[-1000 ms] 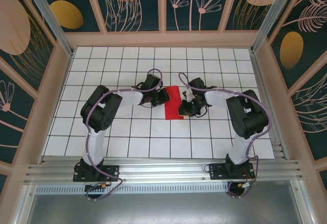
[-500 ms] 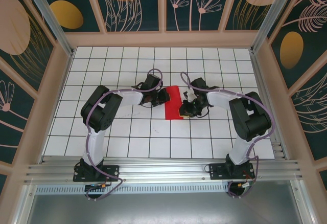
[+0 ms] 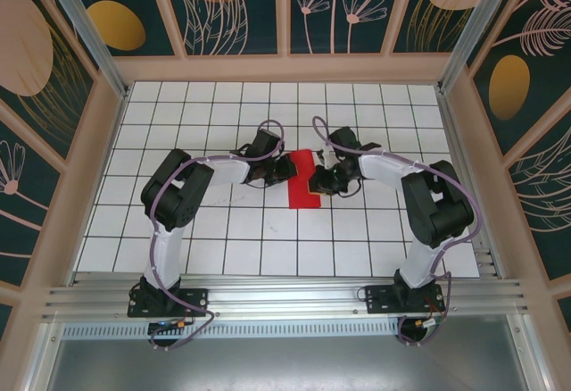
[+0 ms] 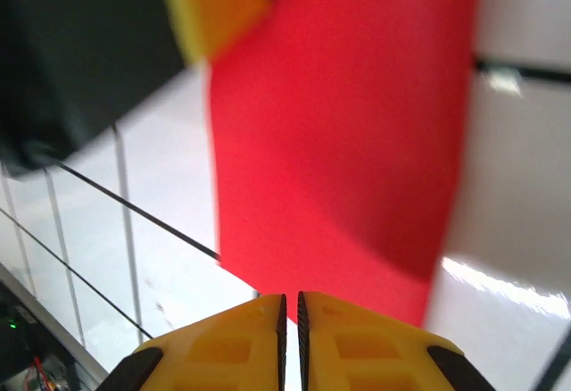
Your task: Fold a paper plane with a square sheet of paper (pick it up from the middle)
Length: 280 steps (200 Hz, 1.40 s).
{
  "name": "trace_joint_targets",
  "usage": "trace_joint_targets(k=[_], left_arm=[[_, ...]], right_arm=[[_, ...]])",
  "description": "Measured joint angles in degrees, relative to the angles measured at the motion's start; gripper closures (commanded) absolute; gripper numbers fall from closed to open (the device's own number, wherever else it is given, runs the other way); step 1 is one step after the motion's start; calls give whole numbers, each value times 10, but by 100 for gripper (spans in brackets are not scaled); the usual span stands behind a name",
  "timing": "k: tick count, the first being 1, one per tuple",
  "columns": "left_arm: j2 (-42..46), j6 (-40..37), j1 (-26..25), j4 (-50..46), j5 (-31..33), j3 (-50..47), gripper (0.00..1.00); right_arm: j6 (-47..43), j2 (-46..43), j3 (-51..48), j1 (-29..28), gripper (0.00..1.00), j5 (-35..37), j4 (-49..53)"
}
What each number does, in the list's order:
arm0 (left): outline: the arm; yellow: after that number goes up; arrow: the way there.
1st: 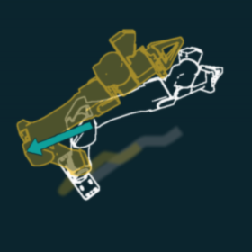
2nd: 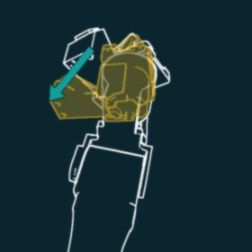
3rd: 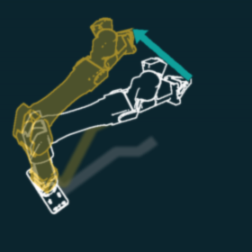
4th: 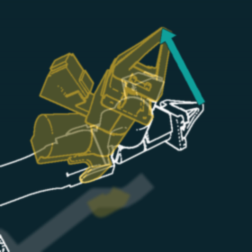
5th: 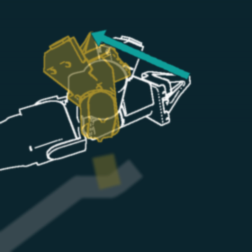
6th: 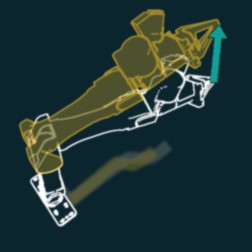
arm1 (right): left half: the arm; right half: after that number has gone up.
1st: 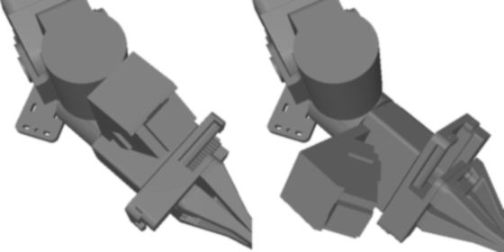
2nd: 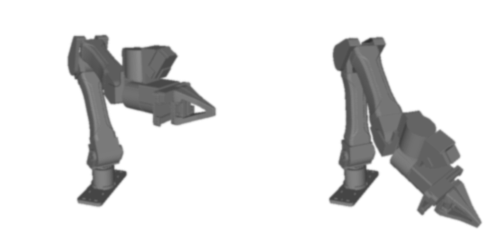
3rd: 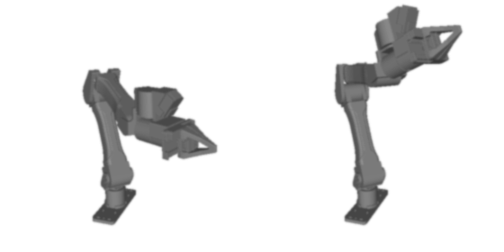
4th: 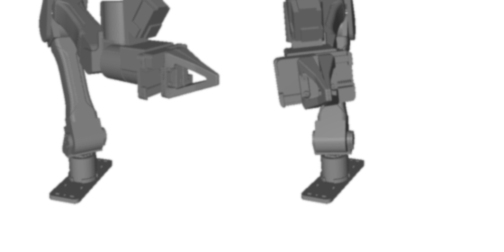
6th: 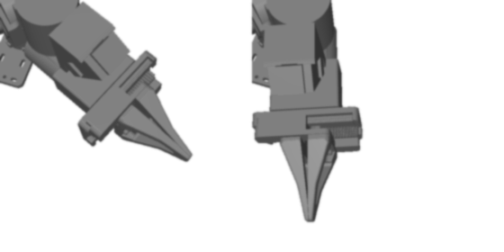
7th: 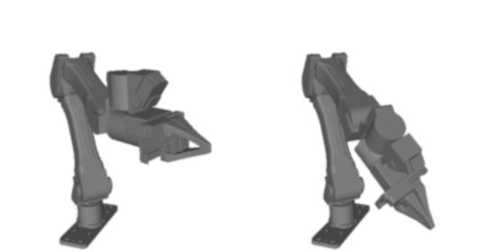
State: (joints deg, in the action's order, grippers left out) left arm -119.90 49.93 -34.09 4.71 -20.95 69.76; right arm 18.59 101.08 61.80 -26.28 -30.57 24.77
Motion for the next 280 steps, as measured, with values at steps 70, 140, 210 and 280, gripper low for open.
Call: trace_joint_targets(k=[70, 140, 210, 280], left_arm=[[0, -2, 0, 0, 0, 0, 91], [0, -2, 0, 0, 1, 0, 91], [0, -11, 0, 3, -4, 0, 91], [0, -35, 0, 0, -9, 2, 91]], right_arm=[[9, 57, 14, -2, 85, 10, -28], [8, 48, -37, 7, 85, 5, -51], [34, -18, -122, 10, 85, 0, -71], [74, -53, -110, 3, 84, -3, -55]])
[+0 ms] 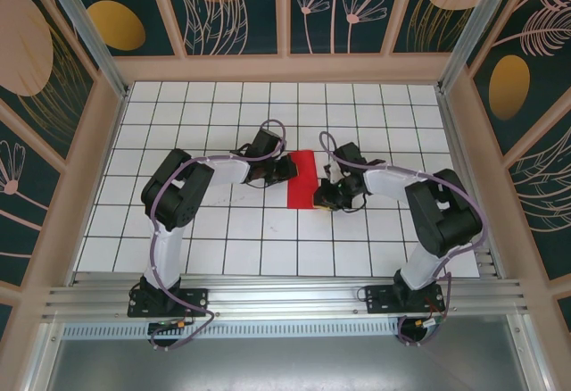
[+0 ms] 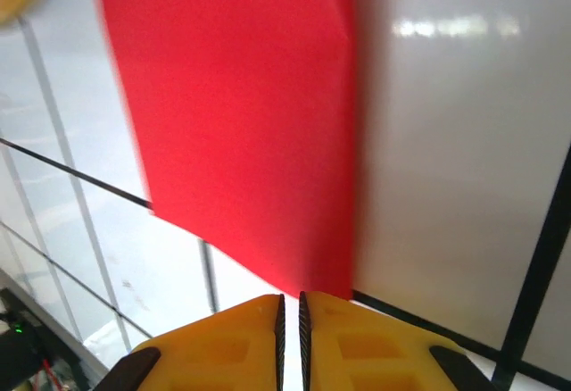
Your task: Fold a paper plane with a square sheet of paper (pick it up from the middle)
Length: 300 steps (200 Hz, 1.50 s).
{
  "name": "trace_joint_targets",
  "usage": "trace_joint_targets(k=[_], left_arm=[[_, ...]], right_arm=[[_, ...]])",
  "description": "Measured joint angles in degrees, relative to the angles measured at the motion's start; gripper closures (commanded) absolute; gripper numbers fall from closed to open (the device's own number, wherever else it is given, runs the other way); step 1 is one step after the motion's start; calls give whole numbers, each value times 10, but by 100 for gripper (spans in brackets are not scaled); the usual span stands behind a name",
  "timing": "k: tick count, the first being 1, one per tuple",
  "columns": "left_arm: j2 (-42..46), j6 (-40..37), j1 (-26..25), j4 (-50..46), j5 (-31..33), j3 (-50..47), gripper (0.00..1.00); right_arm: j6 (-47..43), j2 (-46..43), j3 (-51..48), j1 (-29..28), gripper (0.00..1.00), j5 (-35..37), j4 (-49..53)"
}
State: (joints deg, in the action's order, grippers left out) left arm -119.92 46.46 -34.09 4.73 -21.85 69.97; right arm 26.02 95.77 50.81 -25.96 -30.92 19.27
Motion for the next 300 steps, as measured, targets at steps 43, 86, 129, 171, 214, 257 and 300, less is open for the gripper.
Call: trace_joint_targets(k=[43, 86, 129, 171, 214, 257, 300], left_arm=[[0, -4, 0, 0, 0, 0, 91], [0, -4, 0, -3, 0, 1, 91], [0, -4, 0, -5, 1, 2, 91], [0, -4, 0, -5, 3, 2, 91], [-1, -4, 0, -5, 3, 2, 91], [-1, -4, 0, -5, 3, 2, 91], [-1, -4, 0, -5, 3, 2, 91]], right_arm=[[-3, 20, 105, 32, 85, 3, -14], [-6, 135, 177, 37, 86, 5, -42], [-14, 184, 183, 43, 86, 9, -42], [-15, 184, 176, 55, 86, 15, -53], [-14, 184, 177, 56, 86, 12, -56], [-14, 186, 229, 56, 86, 11, -55], [-14, 218, 262, 56, 86, 11, -62]])
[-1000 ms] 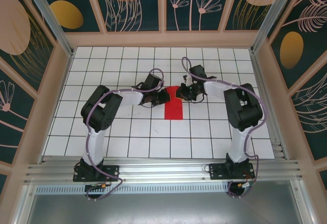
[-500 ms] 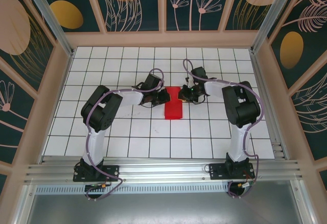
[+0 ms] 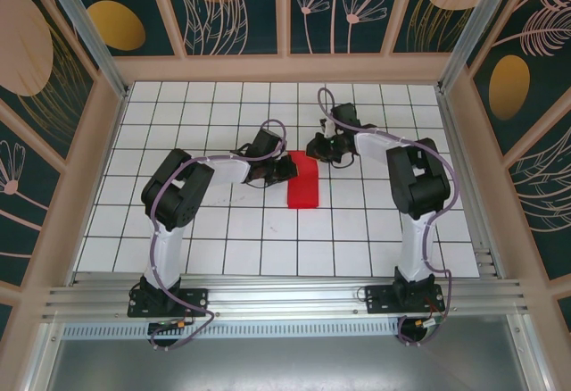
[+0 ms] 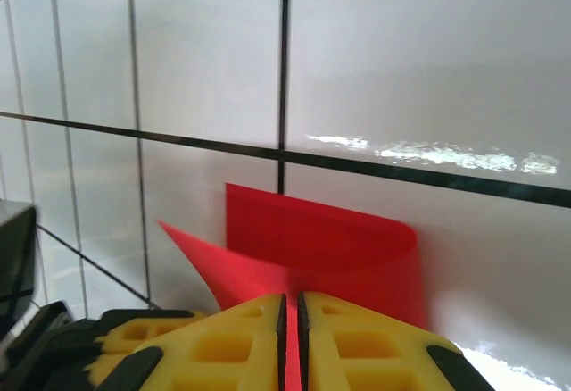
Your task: Fold a paper plane with a square sheet of paper (pick it up from the middle)
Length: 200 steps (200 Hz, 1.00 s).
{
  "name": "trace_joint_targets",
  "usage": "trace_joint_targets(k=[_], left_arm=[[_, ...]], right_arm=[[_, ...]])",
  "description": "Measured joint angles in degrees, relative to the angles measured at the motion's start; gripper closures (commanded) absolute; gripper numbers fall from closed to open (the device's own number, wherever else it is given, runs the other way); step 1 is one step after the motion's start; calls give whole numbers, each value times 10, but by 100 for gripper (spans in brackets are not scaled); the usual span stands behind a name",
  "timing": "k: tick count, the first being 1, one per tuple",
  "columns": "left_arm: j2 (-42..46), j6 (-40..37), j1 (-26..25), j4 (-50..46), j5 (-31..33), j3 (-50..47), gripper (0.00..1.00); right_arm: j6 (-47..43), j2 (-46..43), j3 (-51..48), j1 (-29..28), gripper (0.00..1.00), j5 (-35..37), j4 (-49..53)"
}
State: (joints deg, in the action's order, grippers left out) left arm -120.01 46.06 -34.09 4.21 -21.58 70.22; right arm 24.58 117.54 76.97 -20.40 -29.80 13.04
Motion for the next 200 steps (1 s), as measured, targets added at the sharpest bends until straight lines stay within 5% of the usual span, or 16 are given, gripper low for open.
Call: trace_joint_targets(k=[200], left_arm=[[0, 0, 0, -2, 0, 1, 91]], right_arm=[[2, 15, 15, 10, 86, 12, -6]])
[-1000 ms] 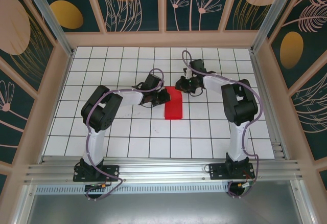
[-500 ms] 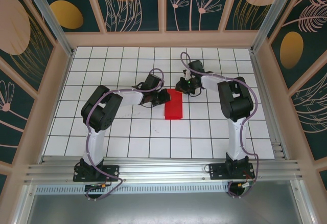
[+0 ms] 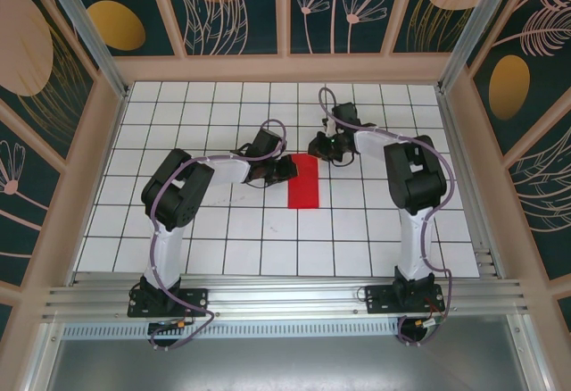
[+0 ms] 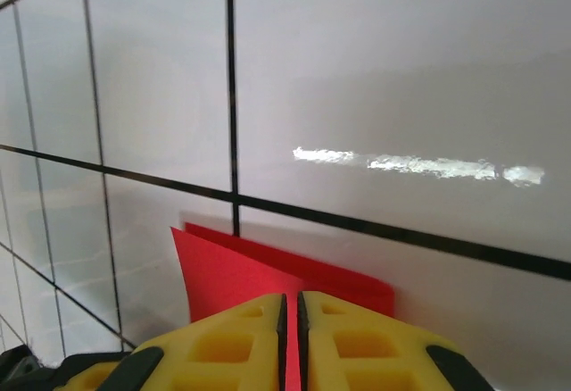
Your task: Fold a paper plane with a square sheet of paper (pick it up from the middle)
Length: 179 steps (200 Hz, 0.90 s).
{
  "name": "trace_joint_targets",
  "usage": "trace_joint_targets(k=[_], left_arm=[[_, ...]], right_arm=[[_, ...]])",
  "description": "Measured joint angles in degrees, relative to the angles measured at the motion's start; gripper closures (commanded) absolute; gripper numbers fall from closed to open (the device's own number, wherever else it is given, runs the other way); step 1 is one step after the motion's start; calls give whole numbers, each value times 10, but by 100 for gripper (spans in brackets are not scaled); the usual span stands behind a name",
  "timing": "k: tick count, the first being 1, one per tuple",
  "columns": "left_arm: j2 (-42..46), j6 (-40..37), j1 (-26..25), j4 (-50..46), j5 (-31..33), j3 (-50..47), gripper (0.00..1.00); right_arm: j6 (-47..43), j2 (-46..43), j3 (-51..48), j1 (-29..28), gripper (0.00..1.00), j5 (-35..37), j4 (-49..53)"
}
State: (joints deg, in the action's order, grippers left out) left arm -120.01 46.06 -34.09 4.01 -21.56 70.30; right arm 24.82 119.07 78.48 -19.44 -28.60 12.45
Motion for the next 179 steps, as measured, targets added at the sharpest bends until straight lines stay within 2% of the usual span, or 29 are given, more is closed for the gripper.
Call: trace_joint_targets(k=[68, 179], left_arm=[[0, 0, 0, 0, 0, 0, 91], [0, 0, 0, 3, 0, -3, 91]], right_arm=[[0, -16, -37, -22, 88, -21, -7], [22, 11, -26, -5, 87, -23, -24]])
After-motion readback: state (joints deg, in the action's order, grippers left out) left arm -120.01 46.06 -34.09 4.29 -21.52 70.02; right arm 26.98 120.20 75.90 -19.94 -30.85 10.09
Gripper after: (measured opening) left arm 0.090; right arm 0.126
